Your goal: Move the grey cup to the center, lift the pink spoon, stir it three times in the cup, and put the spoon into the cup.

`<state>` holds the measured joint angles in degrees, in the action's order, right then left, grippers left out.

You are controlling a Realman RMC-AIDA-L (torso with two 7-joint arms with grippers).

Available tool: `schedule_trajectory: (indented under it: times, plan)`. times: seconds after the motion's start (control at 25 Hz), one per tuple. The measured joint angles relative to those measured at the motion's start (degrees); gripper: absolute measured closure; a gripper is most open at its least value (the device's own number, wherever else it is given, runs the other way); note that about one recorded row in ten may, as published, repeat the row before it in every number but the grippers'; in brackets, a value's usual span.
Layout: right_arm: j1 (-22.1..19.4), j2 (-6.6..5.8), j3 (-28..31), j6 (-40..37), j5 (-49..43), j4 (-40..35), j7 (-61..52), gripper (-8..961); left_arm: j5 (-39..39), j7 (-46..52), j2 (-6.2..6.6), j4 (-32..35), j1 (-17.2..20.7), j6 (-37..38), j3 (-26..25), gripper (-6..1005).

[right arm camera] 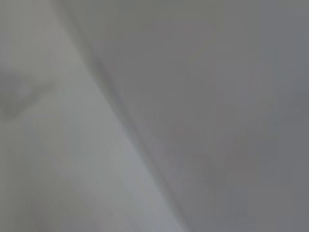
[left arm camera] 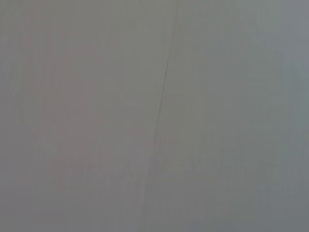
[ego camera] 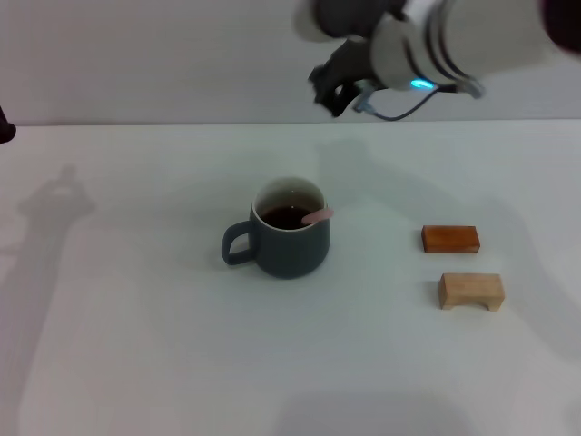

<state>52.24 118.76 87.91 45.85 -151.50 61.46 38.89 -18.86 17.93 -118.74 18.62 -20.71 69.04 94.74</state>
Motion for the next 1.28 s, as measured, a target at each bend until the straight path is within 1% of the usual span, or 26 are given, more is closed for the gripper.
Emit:
schedule_trajectory:
  times: [0.04,0.12,0.2,0.28,0.44,0.56,0.64,0.72,0.8,0.84,0.96,1.04,1.08,1.16,1.28]
  plan:
    - [-3.7,0.05,-1.2,-4.8,0.6,2.5,0.9,927,0.0,0.5,0.0,0.0,0.0,0.0,0.0,1001]
    - [-9.2,0.09,-3.6,-11.8,1.9,5.7,1.6,924,0.0,2.6,0.03,0.1,0.1,0.1,-0.3,1001]
    - [-16.0,0.13,-6.7,-20.4,3.4,9.1,2.2,920,0.0,3.5,0.09,0.2,0.2,0.2,-0.5,1001]
    - [-21.7,0.22,-9.8,-26.9,4.4,12.1,2.4,916,0.0,4.2,0.16,0.2,0.3,0.2,-0.6,1001]
    - [-34.2,0.44,-17.0,-40.5,7.5,19.2,2.1,909,0.0,4.5,0.38,0.0,0.3,0.2,-0.5,1001]
    - [-42.5,0.53,-19.7,-49.8,10.8,22.0,1.3,904,-0.1,4.5,0.5,0.0,0.5,-0.1,-0.6,1001]
    - [-46.5,0.48,-20.0,-55.2,13.4,21.8,1.1,900,-0.1,4.4,0.53,0.0,0.6,-0.2,-0.5,1001]
    - [-49.9,0.35,-20.1,-62.0,16.1,19.5,1.0,896,-0.1,4.0,0.5,-0.3,0.7,-0.4,-0.5,1001]
    - [-52.3,0.35,-20.7,-69.6,17.6,15.8,0.9,893,0.0,3.9,0.4,-0.9,0.4,-0.6,-0.5,1001]
    - [-53.5,0.36,-21.4,-75.1,18.0,13.3,0.6,891,0.0,3.9,0.41,-1.3,0.3,-0.7,-0.5,1001]
    - [-55.3,0.01,-24.8,-90.7,17.3,6.1,-4.0,886,0.0,3.1,0.47,-1.6,0.2,-0.9,-0.6,1001]
    - [-56.3,-0.22,-25.4,-96.9,16.9,3.4,-7.3,882,0.0,1.8,0.47,-1.6,0.2,-1.2,-0.6,1001]
    - [-57.2,-0.17,-24.8,-98.4,17.0,3.0,-8.9,880,0.1,0.7,0.47,-1.6,0.2,-1.4,-0.5,1001]
    - [-58.7,-0.04,-22.8,-98.7,17.4,2.9,-11.8,876,0.3,-0.7,0.47,-1.6,0.1,-2.0,-0.4,1001]
    - [-60.4,-0.07,-18.5,-95.3,17.6,3.1,-17.0,871,0.3,-1.3,0.56,-1.6,-0.2,-3.1,-0.6,1001]
